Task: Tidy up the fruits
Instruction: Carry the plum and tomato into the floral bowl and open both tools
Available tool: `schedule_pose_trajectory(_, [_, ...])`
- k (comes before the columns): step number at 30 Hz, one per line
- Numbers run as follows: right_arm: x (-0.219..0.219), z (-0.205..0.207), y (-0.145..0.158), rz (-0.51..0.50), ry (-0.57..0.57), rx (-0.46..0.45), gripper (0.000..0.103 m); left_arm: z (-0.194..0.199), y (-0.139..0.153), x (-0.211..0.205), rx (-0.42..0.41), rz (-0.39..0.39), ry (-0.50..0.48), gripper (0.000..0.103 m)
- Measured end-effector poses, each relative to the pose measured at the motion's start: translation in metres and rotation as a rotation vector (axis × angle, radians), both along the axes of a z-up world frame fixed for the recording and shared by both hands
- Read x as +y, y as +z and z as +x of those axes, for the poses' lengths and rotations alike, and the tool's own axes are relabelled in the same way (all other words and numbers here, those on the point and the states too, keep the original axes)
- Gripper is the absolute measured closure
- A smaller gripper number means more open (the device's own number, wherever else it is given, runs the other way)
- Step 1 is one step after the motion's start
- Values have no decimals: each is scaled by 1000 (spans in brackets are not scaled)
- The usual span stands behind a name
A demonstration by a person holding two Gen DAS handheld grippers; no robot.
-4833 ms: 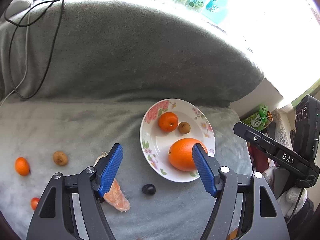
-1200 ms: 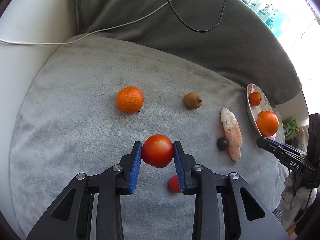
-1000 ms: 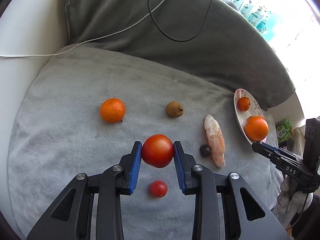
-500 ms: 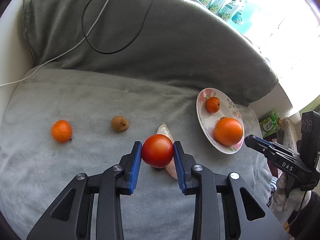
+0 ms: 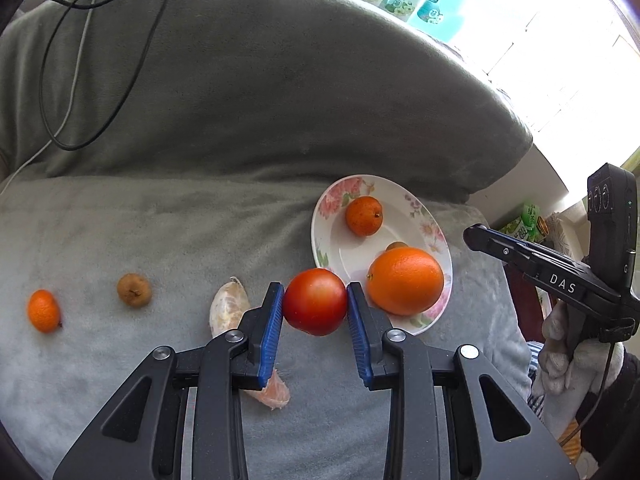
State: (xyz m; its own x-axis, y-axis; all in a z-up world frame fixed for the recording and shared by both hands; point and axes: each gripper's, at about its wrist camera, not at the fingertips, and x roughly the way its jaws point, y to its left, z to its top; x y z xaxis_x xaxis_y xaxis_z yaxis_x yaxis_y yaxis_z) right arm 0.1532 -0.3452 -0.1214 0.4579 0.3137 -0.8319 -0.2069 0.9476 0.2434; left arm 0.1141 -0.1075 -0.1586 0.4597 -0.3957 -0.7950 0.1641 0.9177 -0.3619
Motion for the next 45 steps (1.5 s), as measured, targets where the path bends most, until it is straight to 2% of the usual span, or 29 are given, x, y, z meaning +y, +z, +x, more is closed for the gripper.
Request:
schedule_pose_trajectory(13, [-16,33,-18,9,-5,15,80,19,-6,-35,16,-5,-46,73])
schedule_pose_trajectory(29, [-15,44,-27,16,9,16,79,29,-6,-46,21,-18,-49,73])
schedule_pose_trajectory(30, [-15,43,-27,14,9,16,73,30,-5,-46,20,-19,-51,72])
schedule_pose_trajectory(31, [-16,43,-26,12,8,15,66,30,-4,-47,16,-18,-53,65])
schedule_pose_trajectory(32, [-15,43,-26,11,5,11,46,30,-3,-48,10,-15,-54,58])
schedule_pose_trajectory(33, [-15,43,-24,10,-1,2,32,30,-1,-48,5,-12,-54,47])
schedule_pose_trajectory(35, [-16,42,-21,2,-15,-16,28,30,1,-49,-4,-13,-61,44])
schedule_pose_trajectory(37, [-17,44,-20,-10,-30,-14,24,31,2,-50,-1,1,-59,36])
schedule_pose_trajectory(39, [-19,44,-19,-6,-40,-16,18,31,1,-52,1,9,-62,36])
schedule_pose_trajectory(45, [-17,44,-18,-32,-38,-27,15,33,-2,-53,19,28,-53,35])
